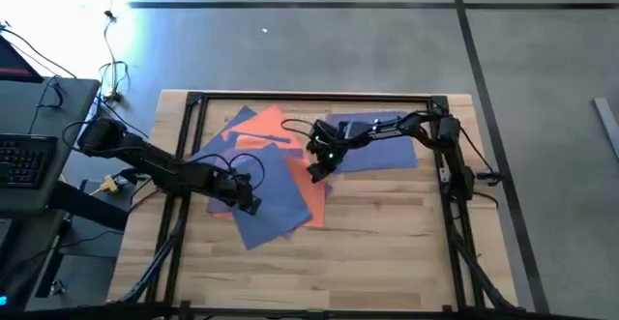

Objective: Organize paper
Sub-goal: Put the orange colored paper on the bottom right of the table

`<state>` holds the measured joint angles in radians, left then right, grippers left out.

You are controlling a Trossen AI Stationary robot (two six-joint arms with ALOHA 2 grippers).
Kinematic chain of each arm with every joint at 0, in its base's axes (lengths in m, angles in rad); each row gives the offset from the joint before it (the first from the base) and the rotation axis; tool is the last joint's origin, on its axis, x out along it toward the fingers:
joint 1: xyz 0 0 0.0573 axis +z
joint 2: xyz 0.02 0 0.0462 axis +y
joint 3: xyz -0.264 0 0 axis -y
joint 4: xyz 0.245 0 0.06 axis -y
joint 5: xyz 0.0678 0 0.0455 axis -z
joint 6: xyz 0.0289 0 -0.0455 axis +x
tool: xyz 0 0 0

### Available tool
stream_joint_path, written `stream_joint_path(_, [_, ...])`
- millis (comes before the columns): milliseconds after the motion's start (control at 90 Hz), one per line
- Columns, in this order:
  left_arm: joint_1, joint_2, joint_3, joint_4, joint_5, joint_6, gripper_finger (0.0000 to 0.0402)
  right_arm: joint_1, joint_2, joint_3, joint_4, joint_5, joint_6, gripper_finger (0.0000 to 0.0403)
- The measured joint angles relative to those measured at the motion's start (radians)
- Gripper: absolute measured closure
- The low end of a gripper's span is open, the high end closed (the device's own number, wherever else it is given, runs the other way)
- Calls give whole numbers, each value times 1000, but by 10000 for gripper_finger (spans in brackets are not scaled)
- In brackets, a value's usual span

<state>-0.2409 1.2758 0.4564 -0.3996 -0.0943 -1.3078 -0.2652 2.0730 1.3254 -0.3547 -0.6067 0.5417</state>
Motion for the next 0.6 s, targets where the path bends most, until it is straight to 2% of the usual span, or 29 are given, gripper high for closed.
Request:
stream_joint_path(111, [-1,1,21,-7,59,2,282,13,-62,1,-33,19,1,401])
stream_joint_path(267, [-1,1,59,-13,100,16,282,14,-159,2,-172,31,-23,402])
stream_joint_path(367, [-1,1,63,-31,105,17,282,13,-209,2,-297,32,-71,403])
stream_joint_path(600, [-1,-2,66,-217,68,5,282,32,-309,2,-676,31,-235,403])
